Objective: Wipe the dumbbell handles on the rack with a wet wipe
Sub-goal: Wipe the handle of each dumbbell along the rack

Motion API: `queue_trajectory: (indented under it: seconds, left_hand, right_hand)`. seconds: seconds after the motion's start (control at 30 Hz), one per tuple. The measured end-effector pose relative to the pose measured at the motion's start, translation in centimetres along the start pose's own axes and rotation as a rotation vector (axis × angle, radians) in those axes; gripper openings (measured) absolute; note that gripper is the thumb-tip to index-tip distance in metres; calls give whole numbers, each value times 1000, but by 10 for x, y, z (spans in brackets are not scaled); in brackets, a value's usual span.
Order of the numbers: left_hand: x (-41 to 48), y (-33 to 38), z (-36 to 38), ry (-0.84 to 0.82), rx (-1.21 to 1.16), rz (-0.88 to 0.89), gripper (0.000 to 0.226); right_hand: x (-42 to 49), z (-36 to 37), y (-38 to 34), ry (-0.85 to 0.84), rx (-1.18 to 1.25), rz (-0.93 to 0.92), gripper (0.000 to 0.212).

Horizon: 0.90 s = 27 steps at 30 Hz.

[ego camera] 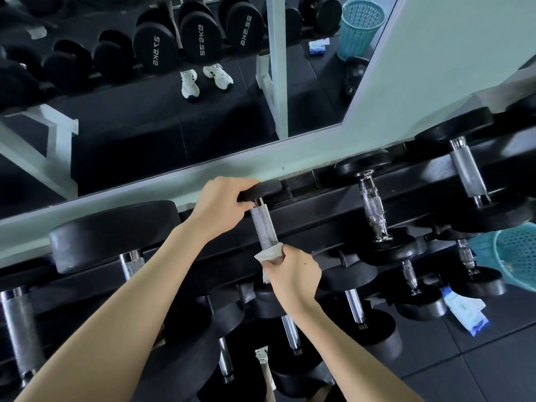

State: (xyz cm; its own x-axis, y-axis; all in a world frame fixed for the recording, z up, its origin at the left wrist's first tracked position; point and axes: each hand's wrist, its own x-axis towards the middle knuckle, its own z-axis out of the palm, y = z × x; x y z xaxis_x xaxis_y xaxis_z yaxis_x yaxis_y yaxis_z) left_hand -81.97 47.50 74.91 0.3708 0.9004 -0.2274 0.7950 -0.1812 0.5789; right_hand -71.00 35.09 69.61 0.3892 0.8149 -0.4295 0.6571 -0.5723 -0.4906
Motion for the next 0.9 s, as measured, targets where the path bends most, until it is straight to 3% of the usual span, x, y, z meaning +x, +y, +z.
queue_trajectory:
  seconds: [0.03, 0.1, 0.17, 0.27, 0.33, 0.5, 0.67, 0.8, 0.9]
  left_hand:
    - [0, -3, 1, 9, -49, -18, 41]
    - [1, -12, 2, 24, -132, -61, 43]
    - [2, -20, 1, 16, -167, -90, 44]
    - [0, -24, -2, -34, -159, -94, 37]
    - [-1, -20, -1, -13, -168, -102, 31]
    - [0, -18, 5, 136, -229, -141, 22]
    - [0, -20, 4, 130, -266, -148, 18]
    - [0, -22, 3, 123, -272, -155, 18]
    - [0, -26, 4, 114, -283, -147, 17]
  right_hand:
    - [-3, -2, -3, -6, -5, -6, 20]
    - [-5, 1, -6, -6, -36, -25, 8]
    - [-6, 3, -9, 1, -35, -29, 16]
    - [-1, -2, -19, -7, 255, -84, 8]
    - [14, -5, -32, 4, 370, -93, 16]
    - [57, 6, -62, 1, 415, -48, 21]
    - [36, 11, -30, -42, 457, -172, 17]
    - [23, 5, -4, -181, 430, -128, 17]
    - [37, -1, -17, -184, 459, -89, 23]
